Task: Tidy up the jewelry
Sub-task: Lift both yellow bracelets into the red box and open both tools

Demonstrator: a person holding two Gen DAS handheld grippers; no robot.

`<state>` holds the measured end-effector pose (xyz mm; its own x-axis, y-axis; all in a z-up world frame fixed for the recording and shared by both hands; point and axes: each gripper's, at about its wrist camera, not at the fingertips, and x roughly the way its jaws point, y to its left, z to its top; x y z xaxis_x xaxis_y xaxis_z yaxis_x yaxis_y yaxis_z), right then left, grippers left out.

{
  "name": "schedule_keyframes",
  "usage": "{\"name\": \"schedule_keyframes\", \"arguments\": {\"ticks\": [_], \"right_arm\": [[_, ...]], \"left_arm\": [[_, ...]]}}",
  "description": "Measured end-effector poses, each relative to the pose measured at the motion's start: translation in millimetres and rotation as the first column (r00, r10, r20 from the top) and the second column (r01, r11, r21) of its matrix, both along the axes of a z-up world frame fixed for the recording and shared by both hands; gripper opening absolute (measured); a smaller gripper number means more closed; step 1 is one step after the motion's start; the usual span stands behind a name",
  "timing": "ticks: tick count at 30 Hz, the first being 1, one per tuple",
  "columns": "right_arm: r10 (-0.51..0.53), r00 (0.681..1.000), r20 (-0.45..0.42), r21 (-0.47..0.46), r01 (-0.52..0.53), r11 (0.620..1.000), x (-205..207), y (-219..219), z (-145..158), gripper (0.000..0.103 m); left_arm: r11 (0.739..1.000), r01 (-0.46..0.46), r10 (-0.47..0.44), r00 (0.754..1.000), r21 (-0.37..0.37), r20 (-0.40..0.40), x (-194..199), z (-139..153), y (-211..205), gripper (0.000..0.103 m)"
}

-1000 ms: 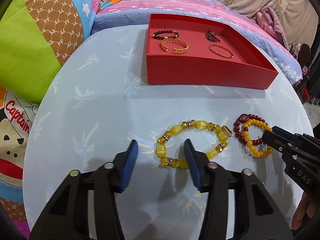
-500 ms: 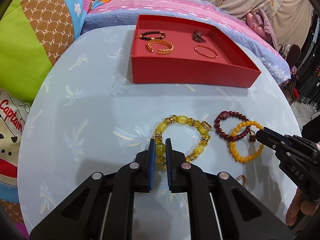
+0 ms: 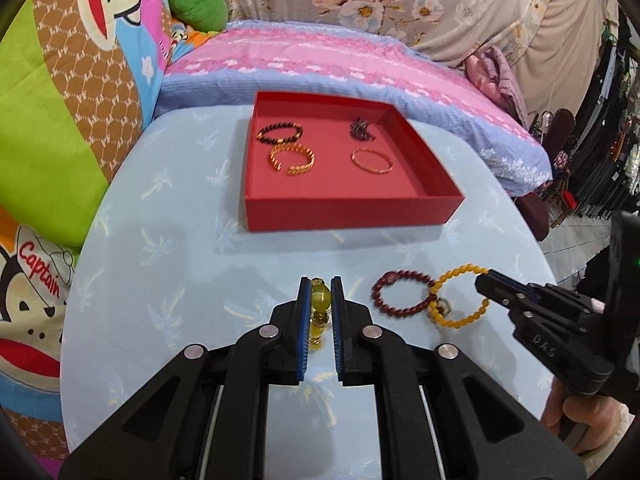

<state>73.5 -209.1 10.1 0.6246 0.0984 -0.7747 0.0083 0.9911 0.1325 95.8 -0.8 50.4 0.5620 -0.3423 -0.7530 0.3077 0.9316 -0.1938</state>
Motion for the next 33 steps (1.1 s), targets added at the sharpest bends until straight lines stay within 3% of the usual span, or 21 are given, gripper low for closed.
{"name": "schedule_keyframes", "arguments": {"ticks": [8,19,25,33], "right_arm": [[0.003,0.999,0.038,0.01,-0.003,1.0,7.3,-2.9,16.6,0.007],[0.027,0.994,0.103,-0.004,-0.027,1.0,39.0,-1.7,46.0,0.007],[0.03,0.991,0.129,-0.014,-0.029,0.999,75.3,-0.3,58.9,0.007],[0.035,0.994,0.099,0.069,-0.042,0.997,126.8,5.7,51.6,0.007]], "left_arm": [[0.999,0.041,-0.039,0.998,-0.032,0.053,6.8,34.5,-7.1,0.009],[0.997,0.065,-0.059,0.992,-0.047,0.112,41.1,61.1,-25.7,0.01],[0.995,0.072,-0.064,0.991,-0.067,0.114,74.5,66.2,-36.0,0.01],[0.988,0.074,-0.065,0.995,-0.133,0.072,118.5,54.9,-47.8,0.01]]}}
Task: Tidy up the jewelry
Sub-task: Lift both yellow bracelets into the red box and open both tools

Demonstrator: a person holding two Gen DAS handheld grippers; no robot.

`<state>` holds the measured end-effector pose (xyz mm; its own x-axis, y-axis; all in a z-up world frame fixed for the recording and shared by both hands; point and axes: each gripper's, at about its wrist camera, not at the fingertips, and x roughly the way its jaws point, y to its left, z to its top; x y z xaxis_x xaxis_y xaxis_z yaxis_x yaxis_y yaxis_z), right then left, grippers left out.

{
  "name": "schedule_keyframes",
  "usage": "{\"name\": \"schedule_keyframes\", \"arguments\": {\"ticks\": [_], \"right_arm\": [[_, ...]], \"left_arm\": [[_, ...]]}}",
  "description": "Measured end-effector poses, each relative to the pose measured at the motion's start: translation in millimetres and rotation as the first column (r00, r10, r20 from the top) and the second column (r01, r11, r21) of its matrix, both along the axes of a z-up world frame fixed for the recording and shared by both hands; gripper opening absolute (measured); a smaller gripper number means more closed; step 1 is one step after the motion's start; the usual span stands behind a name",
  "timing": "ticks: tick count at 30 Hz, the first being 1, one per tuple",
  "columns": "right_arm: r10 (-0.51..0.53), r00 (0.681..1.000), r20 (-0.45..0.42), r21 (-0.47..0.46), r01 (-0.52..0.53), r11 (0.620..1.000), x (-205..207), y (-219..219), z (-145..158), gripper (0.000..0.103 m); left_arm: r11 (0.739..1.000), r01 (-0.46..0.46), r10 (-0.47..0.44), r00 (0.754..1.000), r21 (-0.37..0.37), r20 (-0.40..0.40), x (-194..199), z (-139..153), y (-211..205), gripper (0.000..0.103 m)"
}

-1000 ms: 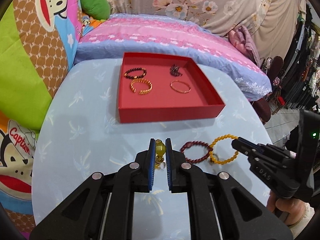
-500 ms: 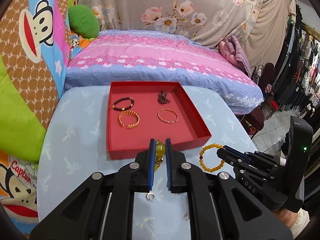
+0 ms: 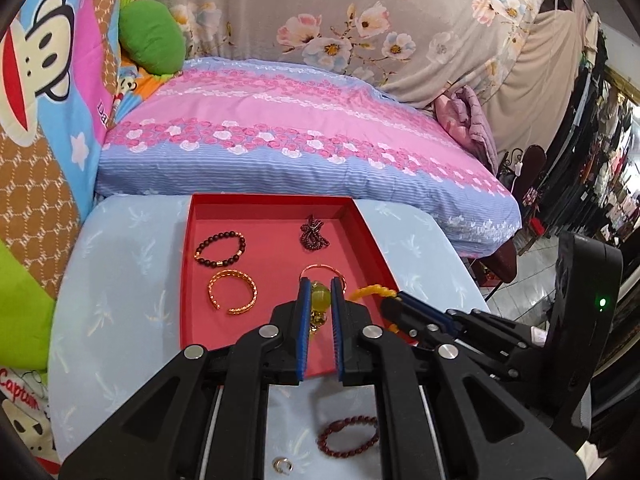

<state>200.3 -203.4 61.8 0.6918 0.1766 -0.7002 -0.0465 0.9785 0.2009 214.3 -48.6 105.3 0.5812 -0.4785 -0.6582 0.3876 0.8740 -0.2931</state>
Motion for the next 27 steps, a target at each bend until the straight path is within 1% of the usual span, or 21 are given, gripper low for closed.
{"name": "schedule_keyframes", "arguments": {"ticks": [4,8,11,14,16,20,23,27], "right_arm": [[0.007,0.999,-0.049,0.022,-0.006,1.0,18.4,5.5,-19.1,0.007],[-0.001,0.994,-0.106,0.015,0.003,1.0,28.2,4.2,-44.9,0.007],[-0.022,0.991,-0.135,0.002,0.022,1.0,31.2,-2.9,-59.2,0.007],[-0.042,0.987,-0.153,-0.005,0.042,0.999,32.2,-10.0,-69.0,0.007],[-0.05,0.986,-0.159,-0.013,0.049,0.999,32.5,-11.9,-72.8,0.007],[-0.054,0.987,-0.153,-0.059,0.045,0.997,33.3,-9.1,-75.8,0.007],[-0.055,0.988,-0.145,-0.09,0.042,0.995,33.6,-7.0,-77.0,0.007],[-0.055,0.988,-0.142,-0.107,0.04,0.994,34.3,-6.0,-78.4,0.007]], "left_arm": [[1.0,-0.016,0.017,0.999,0.012,-0.049,18.8,-23.7,0.4,0.01],[0.997,-0.04,0.047,0.993,0.067,-0.105,31.7,-57.2,3.8,0.01],[0.993,-0.056,0.07,0.989,0.108,-0.127,34.8,-76.6,8.0,0.01],[0.988,-0.065,0.084,0.987,0.143,-0.137,36.9,-90.2,12.0,0.01],[0.984,-0.066,0.089,0.987,0.165,-0.135,36.4,-95.9,12.4,0.01],[0.974,-0.072,0.099,0.988,0.213,-0.119,37.0,-103.8,10.0,0.01],[0.971,-0.076,0.105,0.987,0.225,-0.122,37.7,-109.5,9.5,0.01],[0.968,-0.084,0.116,0.985,0.238,-0.128,37.9,-117.0,11.6,0.01]]}}
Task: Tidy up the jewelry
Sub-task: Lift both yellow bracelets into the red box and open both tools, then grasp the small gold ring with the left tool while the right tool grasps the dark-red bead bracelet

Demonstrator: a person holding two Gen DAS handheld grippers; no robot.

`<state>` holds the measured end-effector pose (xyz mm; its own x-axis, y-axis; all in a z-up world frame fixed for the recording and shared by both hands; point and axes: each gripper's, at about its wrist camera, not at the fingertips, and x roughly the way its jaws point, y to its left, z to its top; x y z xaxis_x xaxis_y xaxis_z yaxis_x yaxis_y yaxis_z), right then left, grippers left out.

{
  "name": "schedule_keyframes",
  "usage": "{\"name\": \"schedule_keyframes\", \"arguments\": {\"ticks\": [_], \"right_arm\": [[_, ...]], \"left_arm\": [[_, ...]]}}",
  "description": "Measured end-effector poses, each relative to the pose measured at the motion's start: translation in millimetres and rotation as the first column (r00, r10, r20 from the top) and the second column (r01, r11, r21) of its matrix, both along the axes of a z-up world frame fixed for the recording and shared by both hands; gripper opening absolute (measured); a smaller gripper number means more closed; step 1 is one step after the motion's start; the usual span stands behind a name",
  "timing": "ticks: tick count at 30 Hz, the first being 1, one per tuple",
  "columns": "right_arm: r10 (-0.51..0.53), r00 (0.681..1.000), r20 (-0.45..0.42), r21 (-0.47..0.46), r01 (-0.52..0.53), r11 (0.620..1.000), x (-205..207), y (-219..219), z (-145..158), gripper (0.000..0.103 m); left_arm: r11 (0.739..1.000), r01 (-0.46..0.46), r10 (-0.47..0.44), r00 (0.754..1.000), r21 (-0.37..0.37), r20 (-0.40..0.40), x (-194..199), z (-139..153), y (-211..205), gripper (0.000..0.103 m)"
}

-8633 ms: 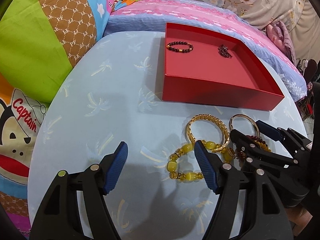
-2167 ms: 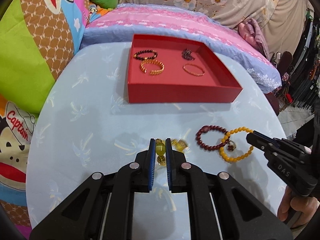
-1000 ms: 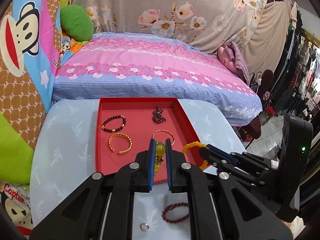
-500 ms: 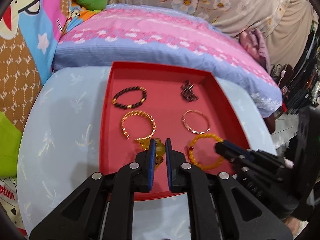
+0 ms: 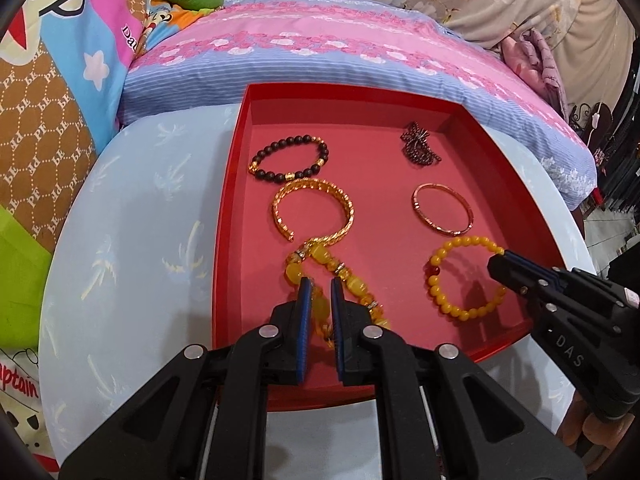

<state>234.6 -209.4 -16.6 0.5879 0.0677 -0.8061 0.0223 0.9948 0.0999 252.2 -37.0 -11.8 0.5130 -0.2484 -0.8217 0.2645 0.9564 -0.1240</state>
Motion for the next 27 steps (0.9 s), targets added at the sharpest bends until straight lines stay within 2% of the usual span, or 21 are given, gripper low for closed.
{"name": "schedule_keyframes", "arguments": {"ticks": [5,6,7,8,10,27], "right_arm": [[-0.006,1.0,0.017,-0.023,0.007,1.0,-2.8,1.1,1.9,0.01],[-0.007,1.0,0.02,-0.023,0.008,1.0,-3.4,1.2,2.5,0.011],[-0.009,1.0,0.024,-0.02,0.009,1.0,-4.4,1.1,3.6,0.013],[-0.011,1.0,0.028,-0.021,0.012,1.0,-5.6,0.9,4.8,0.02],[-0.016,0.999,0.041,-0.018,0.017,1.0,-9.7,-0.1,8.5,0.026],[-0.017,0.996,0.091,-0.029,0.02,0.999,-70.6,-4.1,32.9,0.027]], "left_arm": [[1.0,-0.01,0.01,1.0,0.013,0.015,-3.8,-0.7,1.1,0.012],[1.0,-0.013,0.013,1.0,0.011,0.017,-4.5,-0.2,0.9,0.014],[1.0,-0.02,0.02,1.0,0.01,0.023,-5.7,0.8,1.4,0.022],[1.0,-0.025,0.024,0.999,0.008,0.031,-7.0,2.3,1.6,0.029],[1.0,-0.031,0.031,0.999,-0.001,0.045,-9.8,6.3,2.2,0.033],[0.999,-0.04,0.041,0.996,-0.013,0.082,-52.5,27.0,11.6,0.033]]}}
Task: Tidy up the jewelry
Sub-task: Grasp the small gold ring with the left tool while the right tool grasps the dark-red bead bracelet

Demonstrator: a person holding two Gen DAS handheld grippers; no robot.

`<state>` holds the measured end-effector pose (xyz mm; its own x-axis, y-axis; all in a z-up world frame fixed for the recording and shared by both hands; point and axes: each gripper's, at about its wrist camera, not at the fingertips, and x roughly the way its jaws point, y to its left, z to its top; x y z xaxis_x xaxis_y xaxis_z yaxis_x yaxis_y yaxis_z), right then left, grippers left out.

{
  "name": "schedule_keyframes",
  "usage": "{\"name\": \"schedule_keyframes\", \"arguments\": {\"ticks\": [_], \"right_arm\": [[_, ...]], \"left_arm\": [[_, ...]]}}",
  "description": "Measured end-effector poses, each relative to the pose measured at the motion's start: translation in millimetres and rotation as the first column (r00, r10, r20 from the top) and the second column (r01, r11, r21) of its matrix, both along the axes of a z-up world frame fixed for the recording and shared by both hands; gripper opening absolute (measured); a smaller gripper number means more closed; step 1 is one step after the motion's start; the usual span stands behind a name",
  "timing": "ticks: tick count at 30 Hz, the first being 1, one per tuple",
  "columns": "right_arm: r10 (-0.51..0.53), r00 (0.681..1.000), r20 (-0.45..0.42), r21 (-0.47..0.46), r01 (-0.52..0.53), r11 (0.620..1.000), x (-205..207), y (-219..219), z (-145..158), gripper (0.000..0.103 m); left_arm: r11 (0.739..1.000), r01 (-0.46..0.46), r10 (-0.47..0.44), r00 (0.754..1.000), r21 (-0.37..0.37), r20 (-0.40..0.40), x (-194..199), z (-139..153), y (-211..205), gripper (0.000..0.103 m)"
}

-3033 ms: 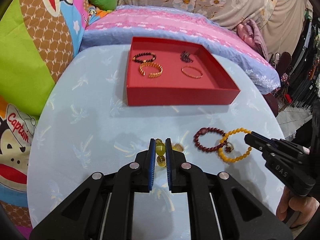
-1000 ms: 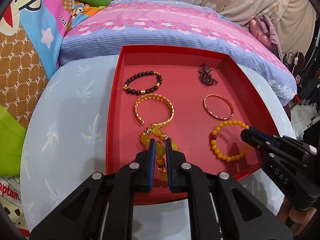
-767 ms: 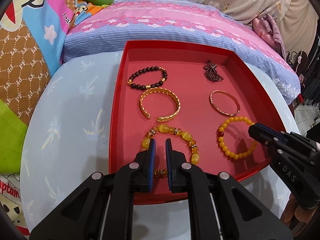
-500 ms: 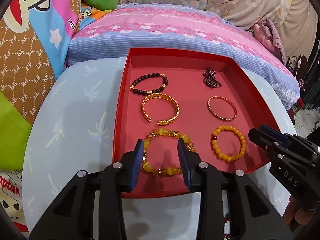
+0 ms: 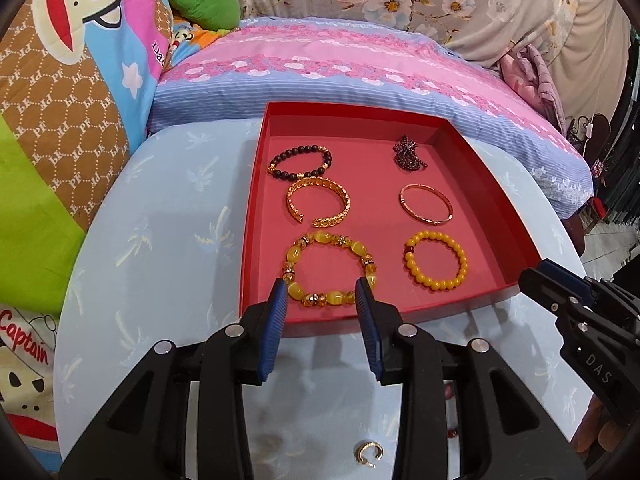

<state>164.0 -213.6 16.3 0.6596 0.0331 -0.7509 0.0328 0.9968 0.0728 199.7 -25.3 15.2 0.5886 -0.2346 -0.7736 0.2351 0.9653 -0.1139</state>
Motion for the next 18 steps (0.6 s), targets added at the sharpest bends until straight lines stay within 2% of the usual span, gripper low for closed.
{"name": "schedule_keyframes", "arguments": {"ticks": [9,18], "right_arm": [[0.01,1.0,-0.02,0.008,-0.01,1.0,-29.9,3.4,-4.2,0.027],[0.015,0.998,-0.055,0.019,-0.014,1.0,-53.2,6.0,-16.8,0.027]], "left_arm": [[1.0,0.016,-0.015,1.0,-0.006,0.018,-29.6,12.3,5.7,0.034],[0.999,0.042,-0.042,0.999,0.0,-0.024,-62.7,-2.7,4.7,0.034]]}}
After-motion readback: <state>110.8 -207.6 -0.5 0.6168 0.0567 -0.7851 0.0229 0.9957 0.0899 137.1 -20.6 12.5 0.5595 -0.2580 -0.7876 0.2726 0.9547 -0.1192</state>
